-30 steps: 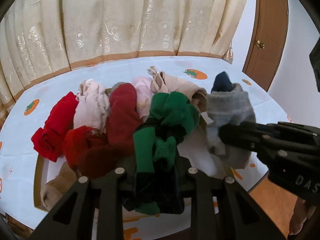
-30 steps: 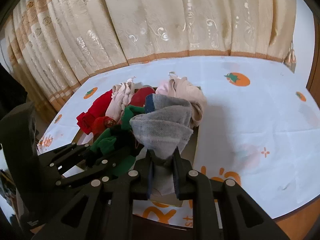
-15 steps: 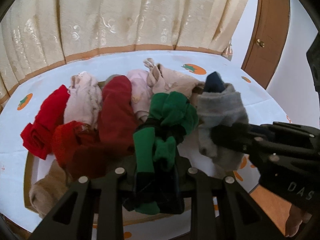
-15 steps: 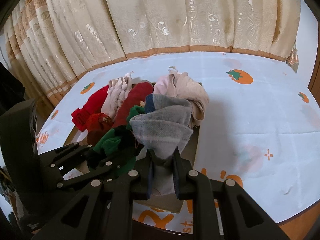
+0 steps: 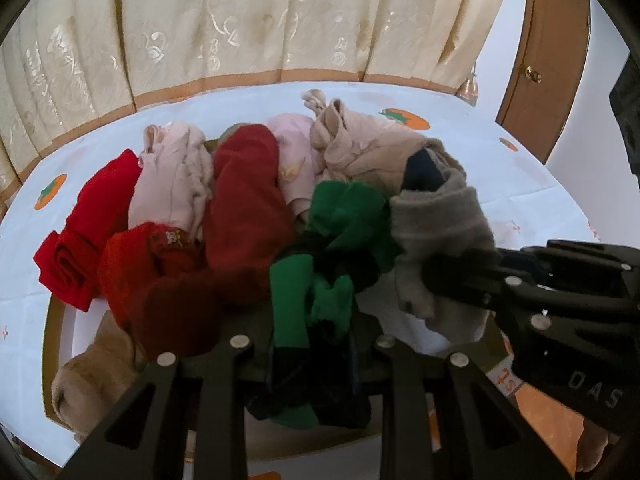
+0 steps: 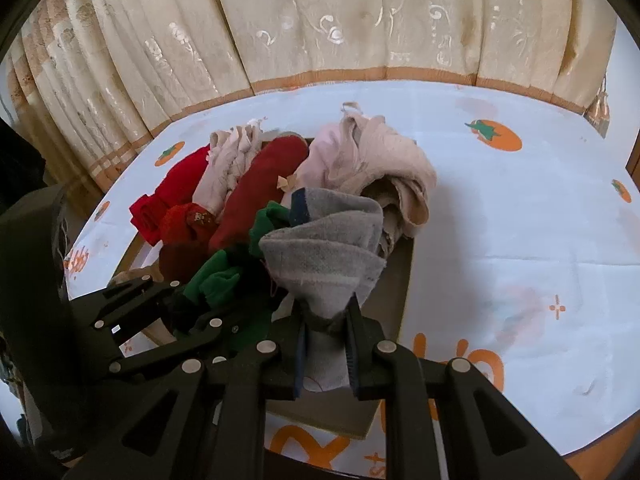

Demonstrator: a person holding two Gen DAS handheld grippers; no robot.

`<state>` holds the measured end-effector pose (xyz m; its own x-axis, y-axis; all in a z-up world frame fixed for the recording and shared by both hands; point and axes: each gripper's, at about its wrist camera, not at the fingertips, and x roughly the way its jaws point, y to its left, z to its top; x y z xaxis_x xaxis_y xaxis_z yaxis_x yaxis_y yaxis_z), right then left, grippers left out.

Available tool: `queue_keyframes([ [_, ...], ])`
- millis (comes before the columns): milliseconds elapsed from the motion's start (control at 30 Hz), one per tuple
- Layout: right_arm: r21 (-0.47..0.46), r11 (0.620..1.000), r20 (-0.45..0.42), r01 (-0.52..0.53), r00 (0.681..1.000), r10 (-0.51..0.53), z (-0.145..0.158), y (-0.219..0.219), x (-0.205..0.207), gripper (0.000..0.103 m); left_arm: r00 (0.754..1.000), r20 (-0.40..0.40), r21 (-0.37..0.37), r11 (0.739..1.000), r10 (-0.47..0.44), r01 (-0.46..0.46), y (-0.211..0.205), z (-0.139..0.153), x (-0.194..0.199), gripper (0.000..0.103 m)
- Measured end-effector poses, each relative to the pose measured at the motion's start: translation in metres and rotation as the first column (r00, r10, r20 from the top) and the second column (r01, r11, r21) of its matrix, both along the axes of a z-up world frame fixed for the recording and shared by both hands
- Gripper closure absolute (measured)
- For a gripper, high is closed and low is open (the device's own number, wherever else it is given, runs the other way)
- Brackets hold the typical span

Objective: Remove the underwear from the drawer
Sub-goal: 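Lower the green and grey socks into the tray beside the rolled garments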

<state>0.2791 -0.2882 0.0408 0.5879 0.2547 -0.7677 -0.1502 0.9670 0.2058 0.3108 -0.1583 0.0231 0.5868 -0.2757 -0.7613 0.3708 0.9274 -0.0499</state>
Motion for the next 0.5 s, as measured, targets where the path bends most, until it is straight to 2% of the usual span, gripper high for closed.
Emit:
queue_keyframes([
  [233, 0.009, 1.000, -0.020, -0.001, 1.000, 0.001, -0.009, -0.002, 0.008, 0.085, 1.000, -0.011, 0.009, 1.000, 0.011, -0.011, -0.001, -0.005, 0.005, 0.079],
  [400, 0.015, 1.000, -0.035, 0.002, 0.999, -0.001, -0.014, -0.002, 0.015, 0.084, 1.000, 0.000, 0.046, 0.999, 0.007, -0.007, -0.006, -0.010, 0.004, 0.079],
  [500, 0.019, 1.000, -0.043, 0.003, 0.999, -0.002, -0.017, -0.002, 0.018, 0.084, 1.000, -0.015, 0.030, 0.999, 0.014, -0.013, -0.002, -0.011, 0.008, 0.078],
])
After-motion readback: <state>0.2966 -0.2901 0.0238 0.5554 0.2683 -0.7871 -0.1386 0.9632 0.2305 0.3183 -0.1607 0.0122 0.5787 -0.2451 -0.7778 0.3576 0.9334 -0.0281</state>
